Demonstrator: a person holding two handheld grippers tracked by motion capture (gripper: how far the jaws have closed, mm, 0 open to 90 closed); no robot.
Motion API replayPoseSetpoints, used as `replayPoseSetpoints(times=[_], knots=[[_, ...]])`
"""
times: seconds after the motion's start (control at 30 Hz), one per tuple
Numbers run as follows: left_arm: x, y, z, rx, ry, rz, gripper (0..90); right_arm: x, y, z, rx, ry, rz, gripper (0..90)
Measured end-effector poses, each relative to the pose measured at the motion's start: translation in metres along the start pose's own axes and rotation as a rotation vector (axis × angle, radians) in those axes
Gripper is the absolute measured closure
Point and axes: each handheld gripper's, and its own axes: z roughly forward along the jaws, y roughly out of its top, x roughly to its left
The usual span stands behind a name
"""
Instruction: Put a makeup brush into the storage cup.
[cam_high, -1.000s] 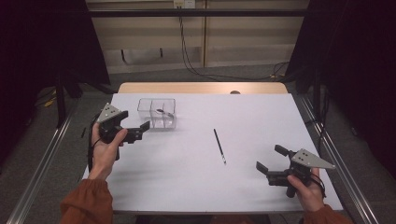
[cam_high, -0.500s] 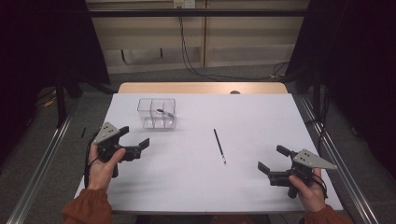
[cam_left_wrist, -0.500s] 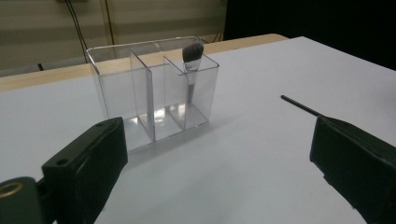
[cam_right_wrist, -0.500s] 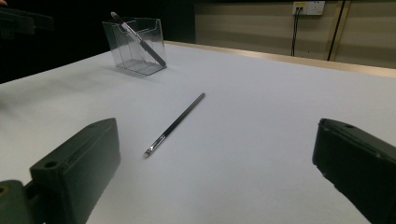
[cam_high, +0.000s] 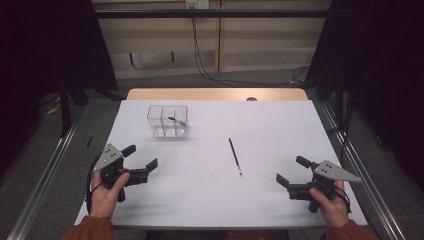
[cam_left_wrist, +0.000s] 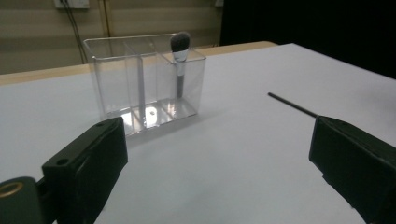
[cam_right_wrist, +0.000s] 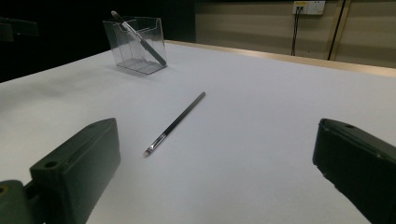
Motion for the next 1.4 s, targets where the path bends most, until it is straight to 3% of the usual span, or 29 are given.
replayPoseSetpoints(times=[0.23, 0.33, 0.4, 0.73, 0.93, 1.4], knots=[[-0.008, -0.007, -0.010, -0.011, 0.021, -0.002, 4.0, 0.000, 0.000, 0.000, 0.000, -0.004, 0.000, 0.3], [-0.011, -0.009, -0.014, -0.042, -0.003, -0.004, 4.5, 0.001, 0.000, 0.001, 0.000, -0.003, 0.003, 0.3], [-0.012, -0.010, -0.019, -0.047, 0.017, 0.002, 4.2, 0.001, 0.001, 0.000, -0.003, -0.005, 0.005, 0.3], [-0.017, -0.023, -0.036, -0.036, 0.043, 0.008, 3.6, 0.001, 0.000, -0.001, -0.006, -0.003, 0.014, 0.5], [-0.019, -0.024, -0.036, -0.024, 0.031, 0.020, 3.3, 0.001, 0.000, -0.002, -0.008, 0.004, 0.012, 0.5], [-0.020, -0.023, -0.033, -0.024, 0.044, -0.005, 3.3, 0.001, 0.001, -0.001, -0.012, 0.004, 0.017, 0.5]])
